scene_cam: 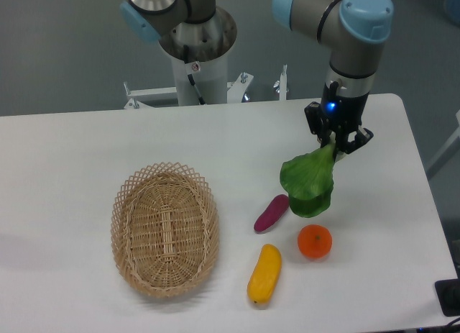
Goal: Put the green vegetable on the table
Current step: 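Hold the green bok choy in the gripper above the table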
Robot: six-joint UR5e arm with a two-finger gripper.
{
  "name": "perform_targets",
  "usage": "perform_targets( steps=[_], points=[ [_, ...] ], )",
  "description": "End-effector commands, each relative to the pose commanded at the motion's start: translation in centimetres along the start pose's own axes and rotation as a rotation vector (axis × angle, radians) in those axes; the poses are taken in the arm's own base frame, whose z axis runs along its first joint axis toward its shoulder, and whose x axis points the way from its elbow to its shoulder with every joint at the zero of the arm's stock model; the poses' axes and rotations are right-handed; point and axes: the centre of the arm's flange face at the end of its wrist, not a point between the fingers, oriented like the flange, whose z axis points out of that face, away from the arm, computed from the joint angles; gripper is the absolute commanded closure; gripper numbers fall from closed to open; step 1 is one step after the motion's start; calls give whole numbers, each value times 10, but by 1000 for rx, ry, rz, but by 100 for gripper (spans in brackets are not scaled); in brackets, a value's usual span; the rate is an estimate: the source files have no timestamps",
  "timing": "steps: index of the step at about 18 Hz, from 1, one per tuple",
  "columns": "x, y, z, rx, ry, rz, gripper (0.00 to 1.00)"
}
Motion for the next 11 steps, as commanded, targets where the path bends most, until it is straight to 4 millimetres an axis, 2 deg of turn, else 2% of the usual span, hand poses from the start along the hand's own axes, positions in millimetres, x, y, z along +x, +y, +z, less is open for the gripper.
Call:
perform_targets(
  steps=[6,11],
  points=[
    [-3,1,-3,-2,-4,-1,75],
    [-3,10,-1,-8,0,8,75]
  ],
)
